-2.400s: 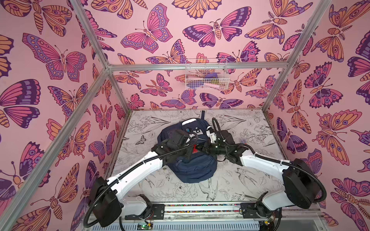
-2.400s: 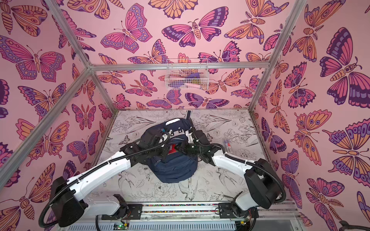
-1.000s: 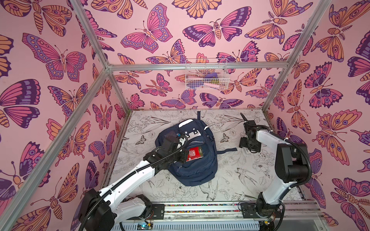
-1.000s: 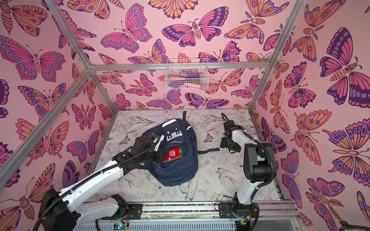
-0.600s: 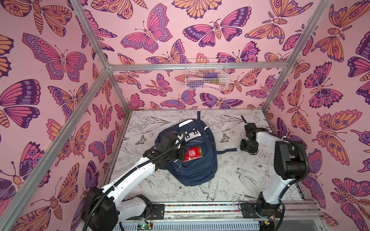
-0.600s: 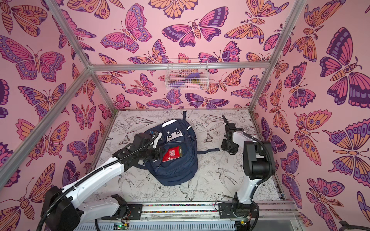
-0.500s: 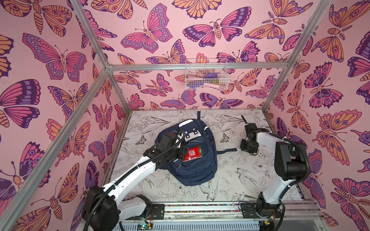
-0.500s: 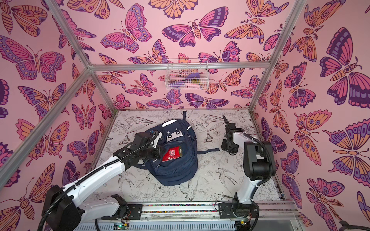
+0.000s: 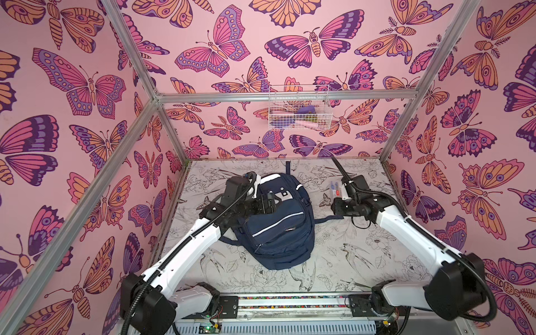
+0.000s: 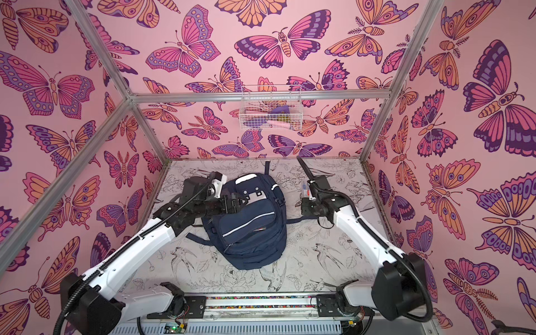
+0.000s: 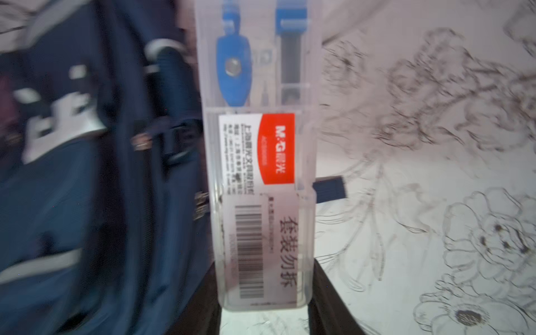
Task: Pack books, pencil case, and school supplies into a backpack
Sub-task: Pick up the compass set from the middle-right of the table.
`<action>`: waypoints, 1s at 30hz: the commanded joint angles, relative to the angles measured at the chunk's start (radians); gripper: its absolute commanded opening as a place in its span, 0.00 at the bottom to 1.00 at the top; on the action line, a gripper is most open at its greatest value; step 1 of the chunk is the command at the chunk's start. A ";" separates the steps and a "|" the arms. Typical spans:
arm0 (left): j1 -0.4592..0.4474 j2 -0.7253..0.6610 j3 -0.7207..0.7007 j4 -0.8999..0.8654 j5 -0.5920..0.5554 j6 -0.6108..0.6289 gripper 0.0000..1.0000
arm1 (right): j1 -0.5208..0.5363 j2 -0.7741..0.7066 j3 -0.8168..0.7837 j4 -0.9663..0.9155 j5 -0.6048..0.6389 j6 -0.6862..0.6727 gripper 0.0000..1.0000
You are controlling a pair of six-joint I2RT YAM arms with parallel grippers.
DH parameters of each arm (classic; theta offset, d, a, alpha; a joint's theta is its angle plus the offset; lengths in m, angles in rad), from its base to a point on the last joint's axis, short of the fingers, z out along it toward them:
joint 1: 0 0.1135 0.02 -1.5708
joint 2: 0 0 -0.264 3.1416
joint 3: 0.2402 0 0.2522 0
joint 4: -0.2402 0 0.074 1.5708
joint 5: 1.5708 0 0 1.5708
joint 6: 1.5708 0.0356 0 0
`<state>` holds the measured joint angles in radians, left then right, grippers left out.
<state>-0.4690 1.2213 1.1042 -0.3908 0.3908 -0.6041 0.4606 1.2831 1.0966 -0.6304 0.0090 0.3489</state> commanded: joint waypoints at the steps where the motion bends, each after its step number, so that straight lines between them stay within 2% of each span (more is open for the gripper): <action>1: 0.020 0.018 0.053 0.019 0.166 -0.118 1.00 | 0.137 -0.051 0.070 -0.051 -0.030 -0.081 0.13; 5: 0.042 0.041 0.050 0.163 0.340 -0.297 1.00 | 0.327 -0.085 0.131 -0.034 -0.041 -0.148 0.13; 10: 0.050 0.082 -0.005 0.355 0.461 -0.468 0.93 | 0.423 -0.028 0.242 -0.097 -0.057 -0.191 0.13; 13: 0.060 0.085 -0.025 0.385 0.487 -0.492 0.77 | 0.453 -0.013 0.270 -0.100 -0.060 -0.210 0.13; 15: 0.071 0.089 -0.041 0.402 0.504 -0.513 0.70 | 0.455 0.001 0.287 -0.112 -0.076 -0.216 0.13; 20: 0.091 0.084 -0.079 0.466 0.523 -0.561 0.39 | 0.470 0.022 0.306 -0.135 -0.064 -0.235 0.12; 21: 0.094 0.083 -0.085 0.479 0.523 -0.569 0.38 | 0.470 0.024 0.307 -0.137 -0.064 -0.237 0.11; 24: 0.103 0.080 -0.105 0.541 0.523 -0.612 0.23 | 0.477 0.026 0.310 -0.140 -0.049 -0.240 0.11; 29: 0.110 0.079 -0.132 0.604 0.512 -0.663 0.11 | 0.484 0.015 0.306 -0.132 -0.004 -0.229 0.14; 30: 0.111 0.076 -0.134 0.603 0.505 -0.666 0.04 | 0.483 0.009 0.304 -0.127 0.003 -0.224 0.16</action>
<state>-0.3656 1.3067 0.9829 0.1215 0.8886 -1.2217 0.9318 1.3090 1.3792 -0.7532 -0.0090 0.1436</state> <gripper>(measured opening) 0.204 0.434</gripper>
